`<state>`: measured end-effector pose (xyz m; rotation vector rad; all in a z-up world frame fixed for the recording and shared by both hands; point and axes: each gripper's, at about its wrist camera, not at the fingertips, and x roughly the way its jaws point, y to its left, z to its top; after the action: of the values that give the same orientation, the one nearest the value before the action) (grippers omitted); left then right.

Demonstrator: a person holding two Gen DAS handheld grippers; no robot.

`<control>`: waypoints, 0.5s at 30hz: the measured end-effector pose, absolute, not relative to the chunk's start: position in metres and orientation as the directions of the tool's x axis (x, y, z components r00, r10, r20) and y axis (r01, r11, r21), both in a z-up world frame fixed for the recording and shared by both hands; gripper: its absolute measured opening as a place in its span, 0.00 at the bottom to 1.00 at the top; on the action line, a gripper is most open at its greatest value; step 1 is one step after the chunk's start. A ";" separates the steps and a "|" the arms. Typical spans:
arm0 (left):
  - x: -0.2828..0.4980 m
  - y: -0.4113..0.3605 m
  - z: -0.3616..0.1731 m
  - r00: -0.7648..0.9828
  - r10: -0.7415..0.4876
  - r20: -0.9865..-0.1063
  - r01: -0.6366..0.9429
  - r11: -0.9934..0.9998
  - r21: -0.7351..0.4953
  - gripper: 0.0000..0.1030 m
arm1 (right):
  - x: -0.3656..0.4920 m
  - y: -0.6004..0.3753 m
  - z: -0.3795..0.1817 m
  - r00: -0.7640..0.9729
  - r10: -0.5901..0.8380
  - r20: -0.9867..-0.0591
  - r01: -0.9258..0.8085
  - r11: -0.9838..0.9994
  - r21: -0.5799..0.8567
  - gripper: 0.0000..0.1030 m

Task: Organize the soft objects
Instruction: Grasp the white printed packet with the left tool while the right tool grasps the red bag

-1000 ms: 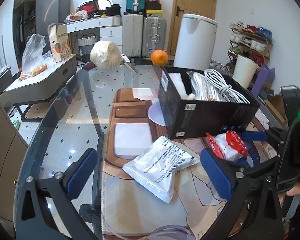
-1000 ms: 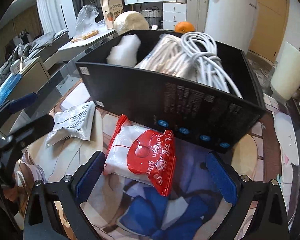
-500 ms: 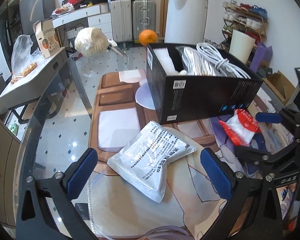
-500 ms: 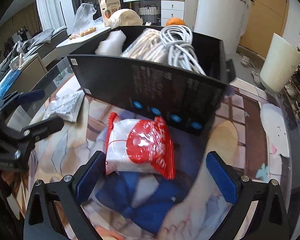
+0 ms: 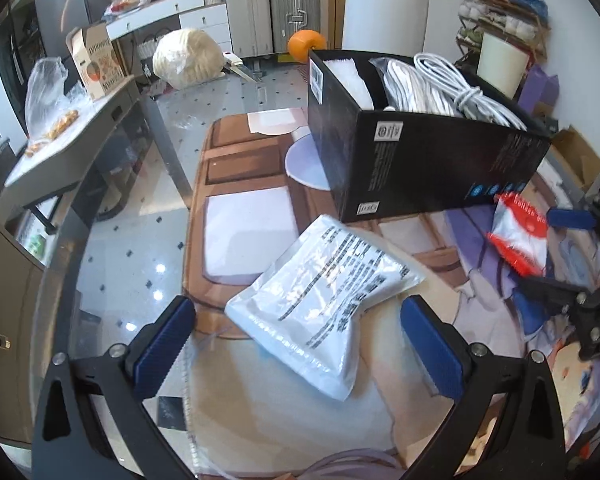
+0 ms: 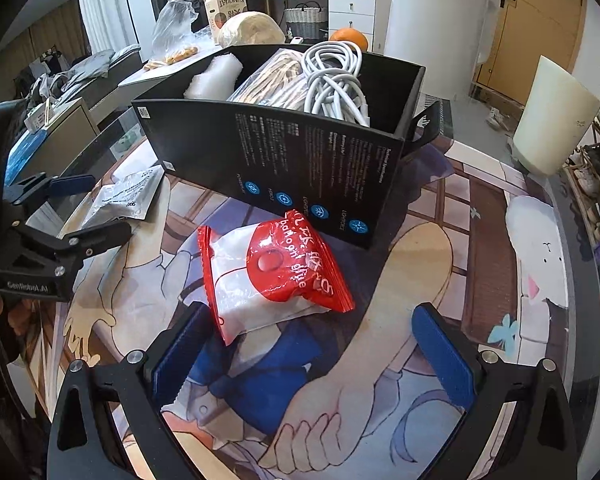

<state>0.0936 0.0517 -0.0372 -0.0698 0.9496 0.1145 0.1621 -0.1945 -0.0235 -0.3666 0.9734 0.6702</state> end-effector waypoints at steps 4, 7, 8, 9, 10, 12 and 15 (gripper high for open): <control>0.096 0.042 -0.038 0.577 0.040 -0.815 -0.088 0.996 -0.014 1.00 | 0.162 -0.194 -0.024 0.383 0.357 -0.852 -0.674 0.739 0.007 0.99; 0.095 0.029 -0.038 0.578 0.004 -0.816 -0.032 0.999 -0.018 1.00 | 0.163 -0.198 -0.024 0.377 0.363 -0.852 -0.678 0.735 0.013 0.99; 0.094 0.025 -0.038 0.579 -0.011 -0.815 -0.012 1.000 -0.022 1.00 | 0.163 -0.199 -0.024 0.376 0.364 -0.852 -0.678 0.735 0.014 0.99; 0.093 0.020 -0.037 0.579 -0.030 -0.815 0.012 1.000 -0.028 1.00 | 0.164 -0.200 -0.024 0.375 0.364 -0.852 -0.678 0.735 0.016 0.99; 0.092 0.015 -0.037 0.579 -0.043 -0.814 0.030 0.999 -0.032 1.00 | 0.165 -0.200 -0.024 0.375 0.364 -0.853 -0.678 0.735 0.017 0.99; 0.089 0.007 -0.036 0.581 -0.070 -0.811 0.064 0.997 -0.040 1.00 | 0.166 -0.201 -0.023 0.374 0.364 -0.853 -0.677 0.735 0.017 0.99; 0.086 -0.001 -0.034 0.581 -0.098 -0.808 0.107 0.993 -0.044 1.00 | 0.166 -0.203 -0.023 0.374 0.365 -0.853 -0.676 0.737 0.019 0.99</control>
<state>0.0864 -0.0014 -0.0344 0.0101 0.9429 -0.1201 0.1658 -0.2033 -0.0228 -0.3621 0.9796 0.6851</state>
